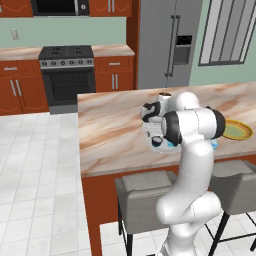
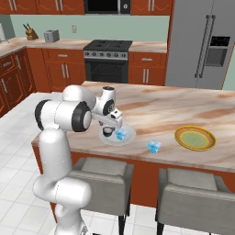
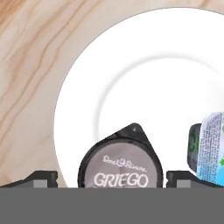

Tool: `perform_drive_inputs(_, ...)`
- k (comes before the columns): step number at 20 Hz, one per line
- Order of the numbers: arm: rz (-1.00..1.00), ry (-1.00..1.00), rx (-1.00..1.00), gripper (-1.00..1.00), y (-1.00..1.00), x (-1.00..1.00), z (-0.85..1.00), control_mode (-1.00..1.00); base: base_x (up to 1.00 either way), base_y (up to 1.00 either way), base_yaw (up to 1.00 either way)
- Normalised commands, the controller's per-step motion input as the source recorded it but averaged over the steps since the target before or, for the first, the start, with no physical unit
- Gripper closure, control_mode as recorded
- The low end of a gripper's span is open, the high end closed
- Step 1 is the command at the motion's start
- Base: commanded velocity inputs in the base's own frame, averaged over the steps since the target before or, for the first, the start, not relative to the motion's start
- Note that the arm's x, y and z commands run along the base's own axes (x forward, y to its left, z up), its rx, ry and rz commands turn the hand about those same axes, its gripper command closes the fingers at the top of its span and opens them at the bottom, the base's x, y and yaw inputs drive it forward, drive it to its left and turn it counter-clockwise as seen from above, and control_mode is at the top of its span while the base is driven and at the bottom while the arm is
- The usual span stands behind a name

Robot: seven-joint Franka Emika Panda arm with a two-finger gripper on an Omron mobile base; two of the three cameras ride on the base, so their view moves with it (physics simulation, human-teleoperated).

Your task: Place two yogurt containers on each plate.

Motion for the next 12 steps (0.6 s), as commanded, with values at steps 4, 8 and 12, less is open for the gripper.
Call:
perform_drive_inputs(4,0.00,0.00,0.00,-1.00,0.00,-0.17,0.43,-1.00,0.00,0.00,0.00)
perform_drive_inputs(8,0.00,0.00,0.00,-1.00,0.00,-0.24,0.47,-1.00,0.00,0.00,0.00)
perform_drive_inputs(12,0.00,0.00,0.00,-1.00,0.00,-0.35,0.46,-1.00,0.00,0.00,0.00)
